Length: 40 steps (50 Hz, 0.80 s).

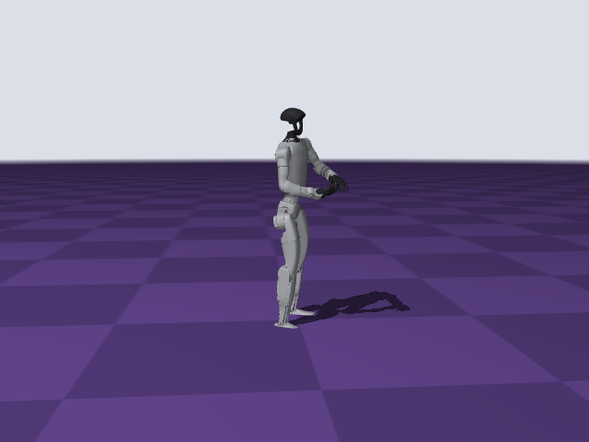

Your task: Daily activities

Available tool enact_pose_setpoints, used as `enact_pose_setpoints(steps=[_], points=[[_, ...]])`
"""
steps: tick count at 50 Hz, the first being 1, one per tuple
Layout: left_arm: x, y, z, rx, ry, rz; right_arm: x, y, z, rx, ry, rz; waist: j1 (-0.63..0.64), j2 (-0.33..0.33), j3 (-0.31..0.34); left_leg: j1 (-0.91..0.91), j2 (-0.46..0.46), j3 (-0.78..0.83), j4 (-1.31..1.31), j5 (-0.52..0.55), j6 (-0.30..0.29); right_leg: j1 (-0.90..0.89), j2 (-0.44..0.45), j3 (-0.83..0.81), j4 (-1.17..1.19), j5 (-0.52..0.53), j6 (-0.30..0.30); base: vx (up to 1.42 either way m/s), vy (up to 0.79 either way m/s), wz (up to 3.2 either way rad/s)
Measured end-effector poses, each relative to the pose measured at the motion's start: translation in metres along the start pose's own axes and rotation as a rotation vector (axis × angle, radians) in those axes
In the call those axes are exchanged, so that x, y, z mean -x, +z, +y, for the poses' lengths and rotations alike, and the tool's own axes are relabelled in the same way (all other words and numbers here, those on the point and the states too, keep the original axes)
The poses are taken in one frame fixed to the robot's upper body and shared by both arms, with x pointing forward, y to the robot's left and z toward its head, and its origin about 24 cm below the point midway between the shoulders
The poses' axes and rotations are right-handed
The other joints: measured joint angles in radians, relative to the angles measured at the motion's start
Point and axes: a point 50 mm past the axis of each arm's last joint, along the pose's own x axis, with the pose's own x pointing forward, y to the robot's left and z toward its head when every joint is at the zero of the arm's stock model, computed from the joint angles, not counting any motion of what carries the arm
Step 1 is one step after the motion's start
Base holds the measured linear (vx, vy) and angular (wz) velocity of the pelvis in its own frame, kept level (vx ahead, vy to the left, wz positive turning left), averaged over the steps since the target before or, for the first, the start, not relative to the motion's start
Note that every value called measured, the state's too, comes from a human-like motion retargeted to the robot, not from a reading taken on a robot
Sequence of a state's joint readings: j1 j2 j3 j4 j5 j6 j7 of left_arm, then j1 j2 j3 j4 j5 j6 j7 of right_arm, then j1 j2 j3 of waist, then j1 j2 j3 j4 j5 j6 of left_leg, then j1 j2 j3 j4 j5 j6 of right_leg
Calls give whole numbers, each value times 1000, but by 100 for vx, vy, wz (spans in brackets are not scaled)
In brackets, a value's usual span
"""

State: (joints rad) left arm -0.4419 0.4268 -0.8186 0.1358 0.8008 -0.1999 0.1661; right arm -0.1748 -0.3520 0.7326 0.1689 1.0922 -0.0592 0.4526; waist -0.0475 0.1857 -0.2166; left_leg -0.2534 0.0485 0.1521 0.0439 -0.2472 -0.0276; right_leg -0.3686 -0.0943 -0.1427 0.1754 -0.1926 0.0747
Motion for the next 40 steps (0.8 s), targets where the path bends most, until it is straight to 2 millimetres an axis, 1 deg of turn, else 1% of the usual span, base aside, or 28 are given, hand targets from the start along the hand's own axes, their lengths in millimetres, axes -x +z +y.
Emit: enact_pose_setpoints(steps=[2,3,5,7,10,17,25,32,35,40], points=[[1,-7,14,-9,41,8,-1,11,-1,15,-1,-39,-4,4,18,3,0,-5,4,-14,0,12,4,-6,-9,-7,3,3,1,4],[2,-8,16,0,58,10,-1,14,-1,12,-6,-58,-6,4,24,6,1,-3,8,-18,1,16,4,-7,-10,-7,3,0,0,0],[9,2,6,59,80,15,3,6,1,-25,-31,-86,-1,1,-8,-14,-1,8,26,-21,7,-15,-5,0,25,-15,4,0,0,0],[10,-6,19,57,128,28,2,19,1,-13,-38,-139,-7,2,12,-4,-1,7,27,-33,8,4,-1,-4,10,-18,8,0,0,0],[14,-6,24,90,180,38,1,25,2,-30,-60,-203,-15,1,27,9,0,15,35,-44,13,22,0,-4,1,-17,11,0,0,0],[19,-1,28,139,238,25,1,26,3,-105,-105,-275,-29,0,35,21,-1,31,55,-67,24,38,-2,1,-3,-18,16,0,0,0],[18,5,29,160,262,2,0,23,2,-179,-133,-297,-42,1,41,23,-1,50,74,-87,31,35,-2,14,4,-20,21,0,0,0],[16,9,30,151,244,-24,0,25,9,-195,-100,-304,-63,2,44,17,2,72,85,-96,36,17,3,37,13,-23,24,0,0,-17],[12,11,33,140,245,-40,5,31,11,-179,-87,-323,-78,0,46,14,5,84,90,-100,38,7,6,50,16,-23,26,0,-1,-24],[2,8,38,116,242,-41,21,41,4,-136,-141,-366,-108,-4,51,9,10,107,99,-108,39,-11,14,75,22,-26,32,-1,-2,-28]])
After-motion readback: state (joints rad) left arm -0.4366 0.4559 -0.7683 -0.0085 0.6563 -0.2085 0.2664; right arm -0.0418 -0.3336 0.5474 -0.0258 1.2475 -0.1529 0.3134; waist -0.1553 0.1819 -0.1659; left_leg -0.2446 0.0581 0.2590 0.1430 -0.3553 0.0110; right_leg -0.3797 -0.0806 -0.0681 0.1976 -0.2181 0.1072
